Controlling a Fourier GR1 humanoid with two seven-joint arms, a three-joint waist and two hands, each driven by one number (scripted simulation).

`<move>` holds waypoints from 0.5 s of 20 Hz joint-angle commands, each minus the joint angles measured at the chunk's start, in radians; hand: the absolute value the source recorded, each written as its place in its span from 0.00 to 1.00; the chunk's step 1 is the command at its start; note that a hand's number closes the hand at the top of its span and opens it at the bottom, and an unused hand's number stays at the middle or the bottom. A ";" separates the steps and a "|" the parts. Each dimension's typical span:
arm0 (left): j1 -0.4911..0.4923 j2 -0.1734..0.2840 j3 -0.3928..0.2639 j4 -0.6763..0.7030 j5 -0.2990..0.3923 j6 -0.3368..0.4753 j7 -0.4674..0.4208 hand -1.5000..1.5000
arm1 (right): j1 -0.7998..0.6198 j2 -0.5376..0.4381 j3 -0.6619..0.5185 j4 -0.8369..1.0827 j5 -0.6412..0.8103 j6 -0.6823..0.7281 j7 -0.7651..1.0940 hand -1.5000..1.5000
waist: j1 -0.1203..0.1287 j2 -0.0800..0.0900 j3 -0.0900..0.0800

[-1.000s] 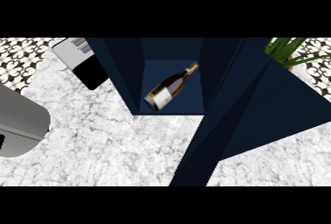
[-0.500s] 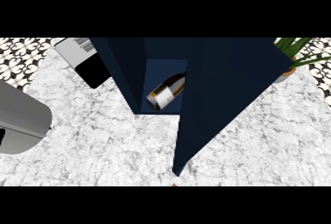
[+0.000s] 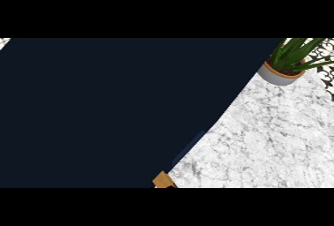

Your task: Pick up the wine, place it into the cabinet and close the cabinet

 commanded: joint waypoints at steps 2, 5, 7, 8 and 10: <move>-0.019 -0.024 -0.002 -0.016 -0.013 0.028 0.021 0.00 | -0.288 0.092 -0.116 0.252 -0.113 -0.080 -0.035 1.00 | 0.007 0.000 0.001; -0.026 -0.026 0.024 0.005 0.006 0.011 0.046 0.00 | -0.394 0.093 -0.185 0.408 -0.178 -0.043 -0.104 1.00 | 0.003 0.002 0.002; -0.013 -0.058 -0.003 0.053 -0.037 -0.017 0.005 0.00 | -0.476 0.094 -0.200 0.502 -0.207 -0.079 -0.133 1.00 | 0.004 0.001 0.001; -0.051 -0.039 0.012 0.038 -0.029 0.017 0.046 0.00 | -0.532 0.094 -0.223 0.549 -0.186 -0.045 -0.138 1.00 | -0.002 0.002 0.002; -0.021 -0.042 0.023 -0.002 -0.035 0.023 0.043 0.00 | -0.562 0.095 -0.267 0.617 -0.128 0.001 -0.163 1.00 | -0.003 0.000 0.002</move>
